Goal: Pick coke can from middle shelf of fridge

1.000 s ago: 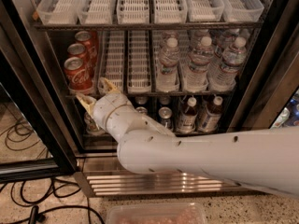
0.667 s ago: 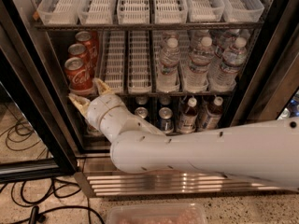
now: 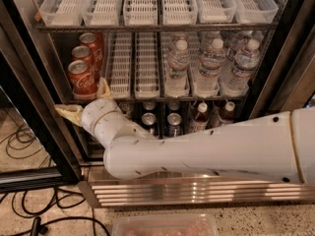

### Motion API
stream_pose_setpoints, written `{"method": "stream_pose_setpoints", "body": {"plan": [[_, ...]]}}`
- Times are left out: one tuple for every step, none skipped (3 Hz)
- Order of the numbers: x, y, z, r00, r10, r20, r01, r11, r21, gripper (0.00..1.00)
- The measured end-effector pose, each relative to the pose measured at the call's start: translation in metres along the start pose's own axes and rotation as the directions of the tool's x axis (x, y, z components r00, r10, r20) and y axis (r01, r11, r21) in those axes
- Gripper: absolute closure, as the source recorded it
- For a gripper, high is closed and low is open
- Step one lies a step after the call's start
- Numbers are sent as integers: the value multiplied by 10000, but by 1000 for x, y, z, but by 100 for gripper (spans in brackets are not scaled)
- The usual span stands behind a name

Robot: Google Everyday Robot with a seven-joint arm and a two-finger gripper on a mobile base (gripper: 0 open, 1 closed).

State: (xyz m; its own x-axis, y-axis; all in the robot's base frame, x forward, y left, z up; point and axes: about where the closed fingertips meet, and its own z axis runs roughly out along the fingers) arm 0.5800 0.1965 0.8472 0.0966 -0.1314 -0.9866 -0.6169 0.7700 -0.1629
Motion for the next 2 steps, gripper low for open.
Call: {"method": "stream_pose_setpoints", "body": {"plan": [[0,-1,10,9998,-152,121,149,9996,226,15],[2,-7,20,9987,-485,131,477,9975,521,15]]}}
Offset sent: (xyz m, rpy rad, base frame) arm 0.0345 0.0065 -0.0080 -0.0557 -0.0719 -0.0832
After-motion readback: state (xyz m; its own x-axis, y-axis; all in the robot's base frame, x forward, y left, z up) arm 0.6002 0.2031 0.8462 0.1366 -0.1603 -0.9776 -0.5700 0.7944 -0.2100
